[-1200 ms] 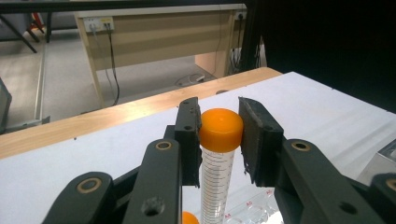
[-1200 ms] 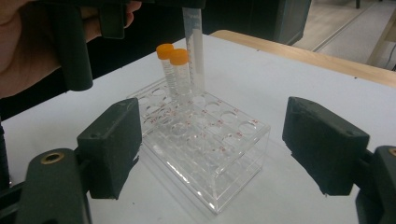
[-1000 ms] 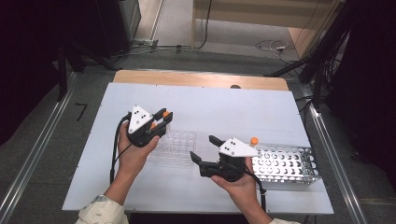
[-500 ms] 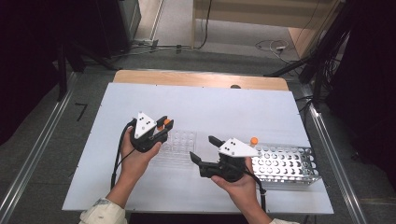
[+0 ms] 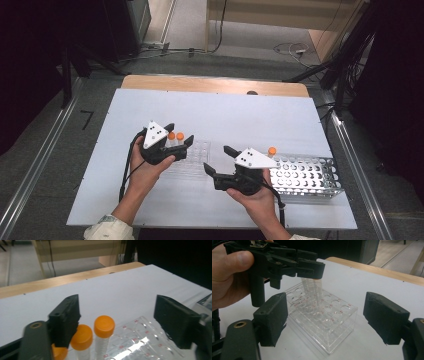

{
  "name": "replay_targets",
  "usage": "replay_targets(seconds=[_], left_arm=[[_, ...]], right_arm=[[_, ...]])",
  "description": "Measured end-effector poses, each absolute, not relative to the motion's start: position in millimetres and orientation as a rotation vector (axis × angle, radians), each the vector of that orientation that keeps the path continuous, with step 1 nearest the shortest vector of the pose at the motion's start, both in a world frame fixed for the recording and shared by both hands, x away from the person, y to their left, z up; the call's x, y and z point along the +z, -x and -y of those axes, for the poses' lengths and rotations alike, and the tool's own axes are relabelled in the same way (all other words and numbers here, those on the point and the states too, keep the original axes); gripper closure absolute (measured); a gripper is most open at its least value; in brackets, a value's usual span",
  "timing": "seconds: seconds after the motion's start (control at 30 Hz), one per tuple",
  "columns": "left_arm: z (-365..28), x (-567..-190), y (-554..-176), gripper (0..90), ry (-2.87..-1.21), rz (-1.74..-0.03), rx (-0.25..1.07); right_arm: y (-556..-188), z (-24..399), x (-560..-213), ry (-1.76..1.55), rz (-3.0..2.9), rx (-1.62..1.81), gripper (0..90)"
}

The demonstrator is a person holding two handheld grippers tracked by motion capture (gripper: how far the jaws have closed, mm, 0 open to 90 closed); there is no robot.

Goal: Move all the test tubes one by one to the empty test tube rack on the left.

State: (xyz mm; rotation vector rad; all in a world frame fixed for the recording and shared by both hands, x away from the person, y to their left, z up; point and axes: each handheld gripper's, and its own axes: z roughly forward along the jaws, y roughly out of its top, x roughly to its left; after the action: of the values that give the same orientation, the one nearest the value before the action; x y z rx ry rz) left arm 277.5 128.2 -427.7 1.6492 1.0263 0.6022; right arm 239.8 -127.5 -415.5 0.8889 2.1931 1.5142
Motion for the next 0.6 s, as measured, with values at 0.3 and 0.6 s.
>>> replay_targets(seconds=[0.3,0.6], left_arm=[[-125,-422,-271,17.3,-1.652,-1.016,0.557],[-124,-418,-264,17.4,-1.645,-0.997,0.559]], right_arm=[[-237,138,-410,-0.896,-2.163,1.519,18.5],[-230,170,-397,-0.919,-2.081,1.521,18.5]])
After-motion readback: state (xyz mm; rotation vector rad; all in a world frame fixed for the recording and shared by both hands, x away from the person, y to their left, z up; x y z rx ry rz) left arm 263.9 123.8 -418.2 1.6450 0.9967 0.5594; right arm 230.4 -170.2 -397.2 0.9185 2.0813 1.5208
